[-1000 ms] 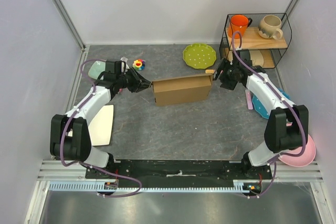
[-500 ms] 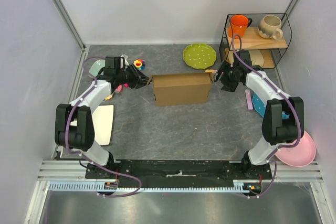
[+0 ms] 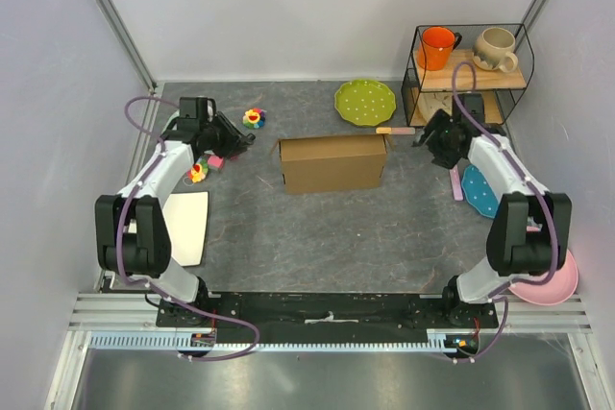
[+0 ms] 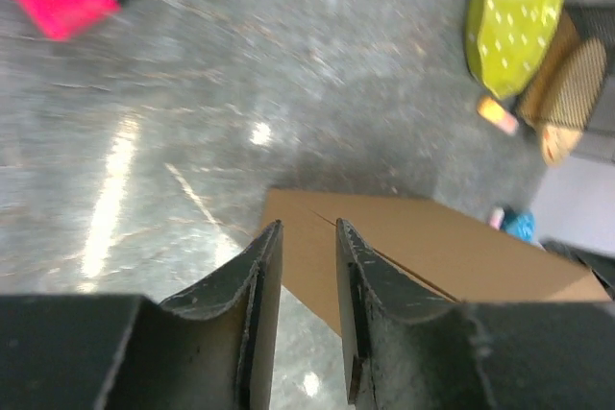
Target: Fold the paper box
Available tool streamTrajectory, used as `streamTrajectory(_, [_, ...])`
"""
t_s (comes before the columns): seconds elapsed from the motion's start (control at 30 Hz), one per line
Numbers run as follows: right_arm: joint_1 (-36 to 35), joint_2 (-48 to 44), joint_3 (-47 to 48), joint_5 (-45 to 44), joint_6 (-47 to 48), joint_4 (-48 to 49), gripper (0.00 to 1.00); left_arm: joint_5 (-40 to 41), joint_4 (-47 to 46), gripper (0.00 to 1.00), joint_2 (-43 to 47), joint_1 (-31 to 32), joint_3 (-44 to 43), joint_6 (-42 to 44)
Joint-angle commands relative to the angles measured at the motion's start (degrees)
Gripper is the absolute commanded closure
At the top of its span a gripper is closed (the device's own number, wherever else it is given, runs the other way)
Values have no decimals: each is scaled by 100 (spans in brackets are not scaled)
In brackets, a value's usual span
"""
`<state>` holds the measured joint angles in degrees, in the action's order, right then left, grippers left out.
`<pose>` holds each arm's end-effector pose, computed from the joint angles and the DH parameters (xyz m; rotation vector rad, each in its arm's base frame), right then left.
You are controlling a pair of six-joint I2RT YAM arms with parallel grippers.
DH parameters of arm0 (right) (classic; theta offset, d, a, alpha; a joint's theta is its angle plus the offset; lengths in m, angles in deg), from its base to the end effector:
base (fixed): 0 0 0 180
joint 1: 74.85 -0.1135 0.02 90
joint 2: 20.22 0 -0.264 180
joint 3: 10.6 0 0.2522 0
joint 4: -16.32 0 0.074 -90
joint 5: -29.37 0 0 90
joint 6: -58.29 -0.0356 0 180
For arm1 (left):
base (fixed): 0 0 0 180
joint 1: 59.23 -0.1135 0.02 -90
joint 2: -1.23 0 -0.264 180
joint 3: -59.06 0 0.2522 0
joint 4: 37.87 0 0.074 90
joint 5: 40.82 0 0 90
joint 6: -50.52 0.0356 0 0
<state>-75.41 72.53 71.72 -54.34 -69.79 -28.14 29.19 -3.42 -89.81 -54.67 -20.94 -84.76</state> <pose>0.3436 0.0073 0.2421 0.7841 2.4474 0.4022 0.3456 -0.0398 0.2525 -0.6883 2.3638 -0.8159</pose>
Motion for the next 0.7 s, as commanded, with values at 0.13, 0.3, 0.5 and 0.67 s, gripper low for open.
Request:
streamTrajectory(0.13, [-144,-1698,544,-1304,-51,38,24,1323,-316,64,1404,-183,-101,493])
streamTrajectory(0.3, [-857,-2524,475,-1288,450,169,23,119,-1819,58,2474,45,1143,1020])
streamTrajectory(0.5, [-1323,-3421,-219,-989,627,661,22,136,-2941,51,3875,757,2651,2459])
streamTrajectory(0.67, [-1438,-3299,-422,-831,609,793,22,-232,-2772,53,3937,994,2739,2980])
